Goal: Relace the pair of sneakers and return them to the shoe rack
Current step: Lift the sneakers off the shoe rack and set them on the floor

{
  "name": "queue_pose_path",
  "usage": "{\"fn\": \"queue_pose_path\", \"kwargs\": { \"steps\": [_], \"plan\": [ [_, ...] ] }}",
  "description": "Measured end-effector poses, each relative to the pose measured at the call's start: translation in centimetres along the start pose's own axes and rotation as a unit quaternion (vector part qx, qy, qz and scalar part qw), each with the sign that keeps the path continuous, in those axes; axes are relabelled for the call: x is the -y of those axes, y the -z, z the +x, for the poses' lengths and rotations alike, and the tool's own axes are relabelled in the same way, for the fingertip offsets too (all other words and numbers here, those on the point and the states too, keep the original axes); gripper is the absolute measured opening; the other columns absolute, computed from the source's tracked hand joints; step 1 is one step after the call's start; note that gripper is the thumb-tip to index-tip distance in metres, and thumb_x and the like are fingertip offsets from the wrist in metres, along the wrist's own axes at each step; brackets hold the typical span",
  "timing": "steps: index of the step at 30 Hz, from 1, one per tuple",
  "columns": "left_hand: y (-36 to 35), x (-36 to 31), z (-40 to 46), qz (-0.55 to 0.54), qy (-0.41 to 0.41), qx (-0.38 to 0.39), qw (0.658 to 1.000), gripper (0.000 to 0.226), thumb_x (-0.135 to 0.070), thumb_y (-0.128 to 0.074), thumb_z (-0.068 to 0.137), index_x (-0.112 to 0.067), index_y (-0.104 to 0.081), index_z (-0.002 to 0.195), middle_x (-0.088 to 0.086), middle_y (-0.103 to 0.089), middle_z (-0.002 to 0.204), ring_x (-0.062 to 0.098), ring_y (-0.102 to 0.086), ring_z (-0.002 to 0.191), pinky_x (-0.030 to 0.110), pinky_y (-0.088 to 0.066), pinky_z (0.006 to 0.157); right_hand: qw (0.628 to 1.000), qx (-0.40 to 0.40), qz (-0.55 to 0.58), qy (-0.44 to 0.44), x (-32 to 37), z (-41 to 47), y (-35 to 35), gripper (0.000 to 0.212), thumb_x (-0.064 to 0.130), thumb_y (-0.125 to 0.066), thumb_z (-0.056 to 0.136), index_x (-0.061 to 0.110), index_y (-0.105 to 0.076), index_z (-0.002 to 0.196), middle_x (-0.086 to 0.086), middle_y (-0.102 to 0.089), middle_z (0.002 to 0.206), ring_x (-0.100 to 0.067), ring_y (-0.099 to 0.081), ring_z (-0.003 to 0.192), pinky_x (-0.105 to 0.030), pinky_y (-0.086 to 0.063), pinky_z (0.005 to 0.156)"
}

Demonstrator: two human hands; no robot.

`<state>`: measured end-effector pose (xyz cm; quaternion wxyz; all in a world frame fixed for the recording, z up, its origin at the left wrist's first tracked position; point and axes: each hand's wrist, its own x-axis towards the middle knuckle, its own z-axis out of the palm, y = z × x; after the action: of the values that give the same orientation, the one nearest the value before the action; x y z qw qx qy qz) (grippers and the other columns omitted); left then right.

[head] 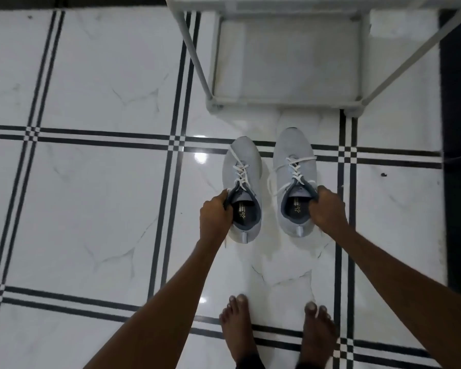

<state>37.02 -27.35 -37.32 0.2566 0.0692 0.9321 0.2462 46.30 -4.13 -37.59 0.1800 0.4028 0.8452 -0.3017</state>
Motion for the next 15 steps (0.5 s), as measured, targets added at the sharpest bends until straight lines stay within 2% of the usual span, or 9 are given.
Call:
{"fn": "queue_pose_path", "kwargs": {
  "steps": [6,10,12,15],
  "plan": [
    [-6.9,5.2,4.9,-0.015,-0.007,-0.030,0.999,0.041,-0.002,-0.045,0.089,-0.012,-0.062,0.126,0.011,-0.075,0.092,0.030,-0.067,0.079,0.038,-0.056,0.075,0.999,-0.027,-0.027,-0.009,-3.6,5.6,-6.9,0.016,0.002,-0.048,0.090,-0.006,-0.056,0.102,-0.029,-0.066,0.102,-0.047,-0.062,0.094,-0.047,-0.049,0.083],
    [-7.1,7.2,6.0,-0.025,-0.008,-0.049,0.998,0.041,-0.002,-0.047,0.091,-0.012,-0.061,0.128,0.010,-0.075,0.091,0.028,-0.068,0.077,0.040,-0.059,0.076,0.998,-0.037,-0.060,-0.002,-3.5,6.5,-8.0,0.024,0.008,-0.052,0.089,-0.007,-0.055,0.108,-0.030,-0.064,0.105,-0.047,-0.061,0.097,-0.050,-0.049,0.084],
    [-6.5,8.3,6.7,-0.018,0.004,-0.063,0.998,0.039,-0.003,-0.047,0.090,-0.012,-0.062,0.125,0.009,-0.073,0.084,0.025,-0.063,0.069,0.039,-0.057,0.069,0.986,-0.105,-0.127,0.022,-2.2,6.5,-8.1,0.035,0.017,-0.056,0.086,-0.008,-0.054,0.110,-0.031,-0.063,0.103,-0.046,-0.059,0.096,-0.049,-0.047,0.081],
    [-5.7,9.9,7.4,-0.021,0.018,-0.078,0.997,0.038,-0.003,-0.047,0.089,-0.012,-0.063,0.122,0.003,-0.068,0.075,0.016,-0.053,0.058,0.021,-0.043,0.054,0.959,-0.196,-0.193,0.069,1.4,6.4,-8.3,0.048,0.021,-0.058,0.076,-0.003,-0.055,0.117,-0.025,-0.062,0.109,-0.040,-0.053,0.098,-0.047,-0.042,0.080]
  ]
}}
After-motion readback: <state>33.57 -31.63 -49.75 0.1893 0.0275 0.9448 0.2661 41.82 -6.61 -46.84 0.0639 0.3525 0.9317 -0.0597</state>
